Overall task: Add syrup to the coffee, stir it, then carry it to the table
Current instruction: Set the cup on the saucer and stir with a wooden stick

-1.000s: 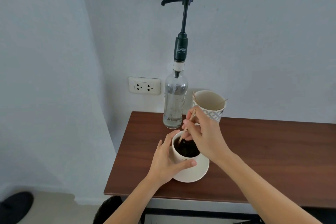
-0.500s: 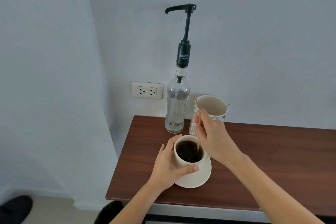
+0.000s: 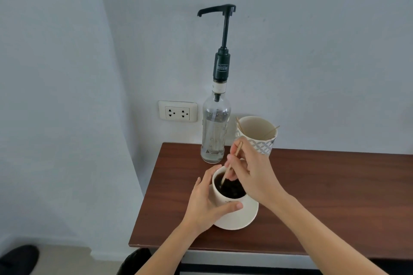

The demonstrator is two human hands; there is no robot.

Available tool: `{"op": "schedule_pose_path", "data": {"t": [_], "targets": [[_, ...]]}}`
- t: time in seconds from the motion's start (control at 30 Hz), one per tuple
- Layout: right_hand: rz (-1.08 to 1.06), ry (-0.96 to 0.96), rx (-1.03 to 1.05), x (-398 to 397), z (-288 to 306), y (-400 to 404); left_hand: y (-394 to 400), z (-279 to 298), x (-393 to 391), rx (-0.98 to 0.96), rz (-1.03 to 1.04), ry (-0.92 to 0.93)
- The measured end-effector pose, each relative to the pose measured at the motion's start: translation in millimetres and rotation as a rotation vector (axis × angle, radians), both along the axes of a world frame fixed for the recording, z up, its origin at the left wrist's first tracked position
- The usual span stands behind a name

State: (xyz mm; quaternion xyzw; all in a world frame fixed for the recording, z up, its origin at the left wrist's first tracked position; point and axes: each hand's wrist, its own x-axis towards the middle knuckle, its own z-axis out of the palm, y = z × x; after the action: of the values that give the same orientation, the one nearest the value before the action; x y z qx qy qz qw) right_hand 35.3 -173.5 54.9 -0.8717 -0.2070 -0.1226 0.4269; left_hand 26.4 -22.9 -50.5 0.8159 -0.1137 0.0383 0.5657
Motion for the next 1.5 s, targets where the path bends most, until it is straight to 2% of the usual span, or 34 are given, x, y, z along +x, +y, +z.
{"op": "schedule_pose_path", "data": {"t": [0.07, 0.13, 0.2, 0.3, 0.37, 0.5, 0.57, 0.67, 0.73, 0.8, 0.87, 0.93, 1.03, 1.13, 1.2, 1.3, 1.43, 1.5], "targets": [[-0.024, -0.075, -0.017, 5, 2, -2, 0, 0, 0, 0.003, 0.002, -0.003], [-0.051, -0.155, -0.143, 8, 6, -9, -1, 0, 0, 0.010, 0.006, -0.010], [-0.058, -0.125, -0.183, 5, 7, -15, -1, 0, -1, 0.015, 0.010, -0.009], [-0.022, 0.015, -0.024, -4, 3, -7, 0, -1, -1, 0.005, 0.005, -0.004], [-0.024, 0.021, 0.073, -3, -2, -3, 0, -1, 0, -0.003, 0.000, 0.002], [-0.078, -0.158, -0.079, 5, 3, -11, 0, -1, 0, 0.003, 0.003, -0.006], [-0.088, -0.153, -0.136, 5, 2, -18, -1, -1, 0, 0.009, 0.006, -0.005], [-0.044, 0.037, 0.049, -2, -1, -9, 0, -1, 1, -0.002, 0.007, -0.004], [-0.039, 0.043, 0.159, -3, -2, -4, 0, -2, 1, -0.009, 0.004, 0.003], [-0.070, -0.067, 0.105, 1, 0, -6, -1, -2, 0, -0.007, 0.004, 0.003], [-0.100, -0.154, -0.035, 4, 3, -14, -1, -2, 0, 0.001, 0.005, -0.005], [-0.114, -0.145, -0.115, 4, 2, -20, -1, -1, 0, 0.005, 0.005, -0.010], [-0.061, 0.032, 0.014, -3, -3, -11, 0, -1, 0, 0.001, 0.002, -0.007], [-0.061, 0.014, 0.151, -4, -5, -5, 0, -1, 0, -0.001, 0.001, -0.006], [-0.090, -0.072, 0.112, -1, -1, -10, -1, -1, -1, -0.005, 0.004, -0.006], [-0.135, -0.144, -0.073, 1, 0, -21, -1, -1, -1, 0.003, 0.008, -0.008], [-0.074, 0.019, 0.087, -7, -5, -9, 0, -1, 0, 0.007, 0.008, -0.008], [-0.080, -0.002, 0.123, -5, -8, -6, 0, -1, 0, 0.010, 0.004, -0.007]]}}
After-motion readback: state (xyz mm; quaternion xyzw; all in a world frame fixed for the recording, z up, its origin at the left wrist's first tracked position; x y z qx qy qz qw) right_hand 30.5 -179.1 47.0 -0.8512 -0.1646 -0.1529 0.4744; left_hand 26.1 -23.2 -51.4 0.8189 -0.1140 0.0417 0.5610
